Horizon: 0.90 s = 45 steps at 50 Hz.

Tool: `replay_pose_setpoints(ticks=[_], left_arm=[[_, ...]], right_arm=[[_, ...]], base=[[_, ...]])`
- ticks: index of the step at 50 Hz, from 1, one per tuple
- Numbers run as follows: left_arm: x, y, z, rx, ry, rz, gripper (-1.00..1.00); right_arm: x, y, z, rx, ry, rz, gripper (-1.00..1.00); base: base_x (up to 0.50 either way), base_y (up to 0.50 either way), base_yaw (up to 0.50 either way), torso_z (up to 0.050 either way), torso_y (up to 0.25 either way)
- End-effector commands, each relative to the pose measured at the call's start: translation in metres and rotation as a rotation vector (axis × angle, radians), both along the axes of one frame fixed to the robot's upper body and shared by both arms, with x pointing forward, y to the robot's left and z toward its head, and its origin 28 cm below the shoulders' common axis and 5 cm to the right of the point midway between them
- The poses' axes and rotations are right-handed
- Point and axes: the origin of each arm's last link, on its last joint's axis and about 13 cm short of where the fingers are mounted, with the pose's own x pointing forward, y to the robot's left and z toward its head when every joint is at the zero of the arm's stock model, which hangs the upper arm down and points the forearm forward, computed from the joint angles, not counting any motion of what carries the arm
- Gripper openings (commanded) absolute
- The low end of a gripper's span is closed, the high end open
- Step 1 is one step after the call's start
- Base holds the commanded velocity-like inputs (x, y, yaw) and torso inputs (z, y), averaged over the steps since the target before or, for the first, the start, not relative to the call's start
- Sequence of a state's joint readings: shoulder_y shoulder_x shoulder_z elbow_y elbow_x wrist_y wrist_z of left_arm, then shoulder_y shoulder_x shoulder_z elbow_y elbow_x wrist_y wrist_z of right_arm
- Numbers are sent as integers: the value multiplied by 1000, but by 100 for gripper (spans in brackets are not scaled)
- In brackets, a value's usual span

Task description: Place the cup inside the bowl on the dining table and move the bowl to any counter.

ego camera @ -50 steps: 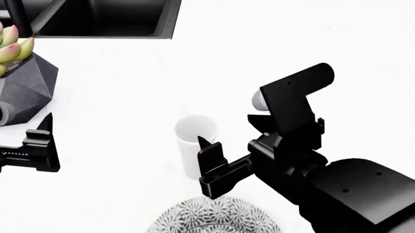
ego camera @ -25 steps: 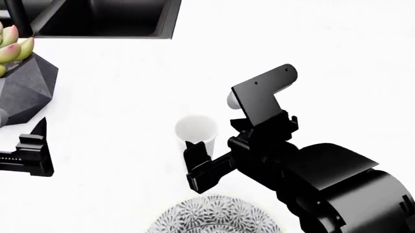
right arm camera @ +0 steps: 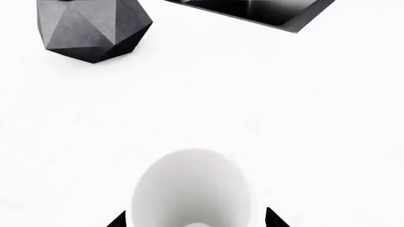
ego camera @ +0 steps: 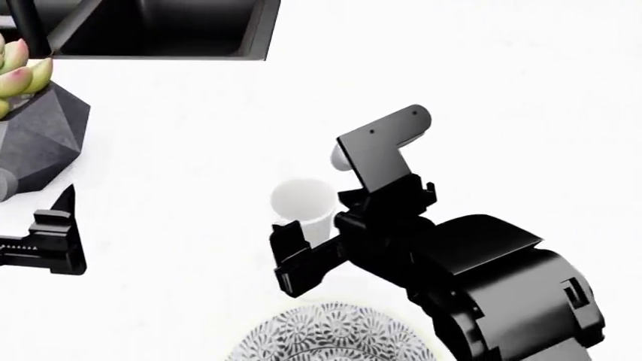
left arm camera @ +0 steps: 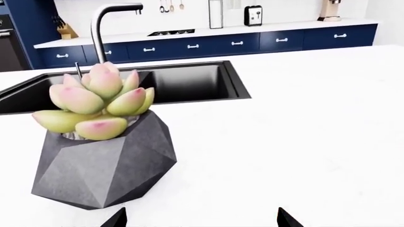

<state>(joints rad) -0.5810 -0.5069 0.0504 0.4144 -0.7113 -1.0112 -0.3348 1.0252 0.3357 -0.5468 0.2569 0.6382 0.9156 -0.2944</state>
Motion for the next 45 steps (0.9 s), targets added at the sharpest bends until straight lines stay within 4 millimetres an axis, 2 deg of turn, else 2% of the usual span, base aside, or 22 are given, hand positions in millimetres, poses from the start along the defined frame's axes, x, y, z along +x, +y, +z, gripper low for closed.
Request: replay_pose_setpoints(ticks=[1,2,18,26,38,45], left_arm=[[0,2,-1,1,2,2,100],[0,3,-1,1,2,2,100],[0,0,-2,0,4,1,100],[2,-2,1,1,-1,-3,100],[2,-5,1,-1,-6,-7,100],[2,-6,1,-7,-9,-10,100]], right_arm=[[5,4,-4,10,16,16,100],[5,4,-3,-2,11,5,-100],[1,6,-1,-5,-15,-3,-100],[-11,0,18,14,-90,-28,-100],[-61,-5,52,56,-166,-6,-100],[-89,-9,63,75,-174,10,-100]], base=[[0,0,0,0,0],[0,0,0,0,0],[0,0,0,0,0],[0,0,0,0,0],[0,0,0,0,0],[0,0,0,0,0]])
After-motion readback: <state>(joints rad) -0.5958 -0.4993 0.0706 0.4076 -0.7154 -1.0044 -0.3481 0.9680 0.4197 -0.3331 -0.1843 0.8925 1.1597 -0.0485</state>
